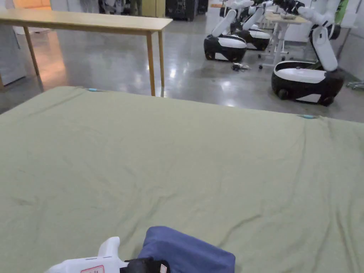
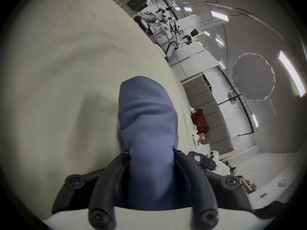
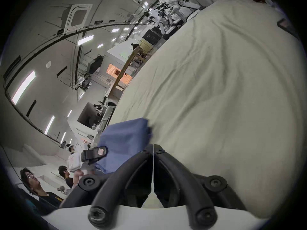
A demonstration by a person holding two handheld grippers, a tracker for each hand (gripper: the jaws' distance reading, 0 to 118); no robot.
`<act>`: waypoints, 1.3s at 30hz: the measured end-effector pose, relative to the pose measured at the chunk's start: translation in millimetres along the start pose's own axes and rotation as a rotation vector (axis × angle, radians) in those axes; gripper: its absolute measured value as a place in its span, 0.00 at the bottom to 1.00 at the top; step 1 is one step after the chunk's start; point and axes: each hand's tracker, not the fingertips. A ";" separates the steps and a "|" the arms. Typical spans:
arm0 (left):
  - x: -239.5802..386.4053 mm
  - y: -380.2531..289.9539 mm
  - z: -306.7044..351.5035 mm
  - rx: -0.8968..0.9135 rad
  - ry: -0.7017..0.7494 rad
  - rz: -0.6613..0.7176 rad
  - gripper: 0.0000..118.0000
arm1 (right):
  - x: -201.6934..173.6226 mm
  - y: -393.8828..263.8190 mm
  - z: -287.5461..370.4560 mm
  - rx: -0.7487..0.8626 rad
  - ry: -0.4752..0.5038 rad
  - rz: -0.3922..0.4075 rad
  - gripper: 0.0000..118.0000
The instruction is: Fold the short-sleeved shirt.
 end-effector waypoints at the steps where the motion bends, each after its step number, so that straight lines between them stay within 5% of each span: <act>1: -9.3 12.8 19.2 0.005 0.038 -0.029 0.25 | -4.2 -2.4 -1.7 -0.001 0.002 0.006 0.04; 10: -119.2 138.8 187.0 0.033 0.431 -0.159 0.25 | -32.7 -19.0 -32.6 -0.036 -0.001 0.034 0.04; 19: -192.1 168.2 259.0 0.058 0.544 0.027 0.26 | -44.7 -21.3 -44.0 -0.051 -0.010 0.061 0.04; 20: -193.2 165.1 255.9 0.067 0.540 0.029 0.39 | -44.4 -20.8 -44.0 -0.050 -0.009 0.062 0.04; 22: -191.9 161.7 252.9 0.066 0.553 0.013 0.88 | -46.0 -20.4 -43.7 -0.044 -0.010 0.058 0.04; 23: -196.7 163.7 255.8 0.077 0.579 -0.004 0.98 | -45.8 -19.8 -43.7 -0.044 -0.009 0.055 0.04; 29: -169.5 167.3 301.6 0.179 0.714 -0.049 0.94 | -48.1 -17.2 -35.0 -0.040 -0.008 0.073 0.04; 33: -96.2 165.5 313.6 0.351 0.825 -0.183 0.87 | -55.1 -15.5 -21.9 -0.013 -0.009 0.082 0.04; 34: -69.0 160.6 307.7 0.413 0.826 -0.225 0.78 | -59.2 -11.4 -17.2 0.012 -0.033 0.103 0.04; 37: 3.6 142.3 273.5 0.503 0.817 -0.339 0.30 | -76.7 13.0 -6.0 0.077 -0.190 0.206 0.04; 39: 56.2 129.2 239.1 0.563 0.793 -0.460 0.14 | -98.1 38.7 4.7 0.157 -0.265 0.303 0.04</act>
